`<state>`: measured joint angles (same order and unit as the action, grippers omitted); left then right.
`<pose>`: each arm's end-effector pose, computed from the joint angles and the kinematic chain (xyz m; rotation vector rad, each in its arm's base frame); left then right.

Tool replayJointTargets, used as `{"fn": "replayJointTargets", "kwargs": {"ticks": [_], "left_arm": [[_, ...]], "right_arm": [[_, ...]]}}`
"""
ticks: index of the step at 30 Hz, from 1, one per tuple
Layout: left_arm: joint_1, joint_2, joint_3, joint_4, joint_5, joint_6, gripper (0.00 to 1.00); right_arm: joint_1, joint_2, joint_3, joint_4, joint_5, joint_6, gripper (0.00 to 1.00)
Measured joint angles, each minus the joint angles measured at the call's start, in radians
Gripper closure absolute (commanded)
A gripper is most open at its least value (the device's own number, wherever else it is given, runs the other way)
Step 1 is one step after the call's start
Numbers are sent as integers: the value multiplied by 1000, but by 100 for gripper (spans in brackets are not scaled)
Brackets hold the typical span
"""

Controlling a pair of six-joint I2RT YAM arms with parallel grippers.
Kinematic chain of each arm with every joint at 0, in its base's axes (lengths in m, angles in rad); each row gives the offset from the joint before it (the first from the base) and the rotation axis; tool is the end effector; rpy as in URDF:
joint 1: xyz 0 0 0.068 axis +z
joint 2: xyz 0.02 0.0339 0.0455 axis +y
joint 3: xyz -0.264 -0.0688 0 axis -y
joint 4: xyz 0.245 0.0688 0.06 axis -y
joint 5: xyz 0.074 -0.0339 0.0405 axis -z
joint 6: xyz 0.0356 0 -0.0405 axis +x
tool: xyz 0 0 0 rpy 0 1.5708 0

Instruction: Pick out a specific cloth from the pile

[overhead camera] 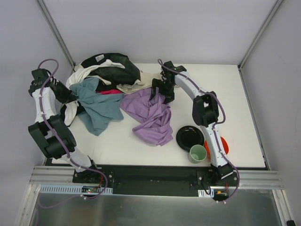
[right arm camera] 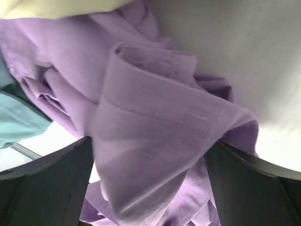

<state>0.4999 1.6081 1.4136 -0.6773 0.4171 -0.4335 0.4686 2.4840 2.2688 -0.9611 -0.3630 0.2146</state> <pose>0.3144 0.1553 0.3073 -0.9111 2.2183 -0.4768 0.4603 0.2472 0.1821 -0.4589 2.7789 0.6751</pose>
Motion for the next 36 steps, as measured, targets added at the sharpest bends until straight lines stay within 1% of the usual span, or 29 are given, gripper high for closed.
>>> {"fn": "replayJointTargets", "kwargs": {"ticks": [2, 5, 6, 7, 8, 11, 12, 13, 16, 20, 22, 26, 28, 31, 34, 36], "left_arm": [[1, 0, -15, 2, 16, 0, 100], [-3, 0, -45, 7, 40, 2, 100], [-3, 0, -54, 8, 47, 2, 100], [-3, 0, -60, 6, 52, 3, 100], [-3, 0, -64, 9, 55, 3, 100], [-3, 0, -71, 11, 66, 3, 100], [-3, 0, -71, 13, 72, 3, 100], [-3, 0, -71, 14, 76, 3, 100], [-3, 0, -71, 16, 83, 4, 100], [-3, 0, -71, 17, 95, 4, 100], [-3, 0, -72, 18, 99, 4, 100], [-3, 0, -80, 25, 100, 4, 100], [-3, 0, -85, 28, 100, 3, 100], [-3, 0, -87, 29, 100, 3, 100], [-3, 0, -87, 30, 100, 3, 100], [-3, 0, -87, 30, 100, 3, 100]], "right_arm": [[10, 3, 16, 10, -10, 28, 4], [39, 48, 88, 34, -20, 81, 4], [50, 65, 106, 49, -24, 100, 1], [58, 78, 116, 61, -29, 116, 7], [67, 88, 125, 71, -40, 139, 17], [86, 105, 134, 113, -57, 185, 57], [90, 114, 134, 125, -66, 198, 82], [93, 127, 134, 141, -79, 214, 99], [97, 158, 134, 181, -133, 261, 100], [97, 158, 131, 208, -154, 274, 100], [96, 142, 101, 234, -161, 275, 100], [91, 71, 17, 278, -162, 275, 100], [87, 31, 5, 283, -166, 275, 100], [80, -36, 11, 292, -182, 283, 100], [76, -83, 78, 304, -207, 307, 100], [69, -129, 91, 339, -224, 336, 100]]}}
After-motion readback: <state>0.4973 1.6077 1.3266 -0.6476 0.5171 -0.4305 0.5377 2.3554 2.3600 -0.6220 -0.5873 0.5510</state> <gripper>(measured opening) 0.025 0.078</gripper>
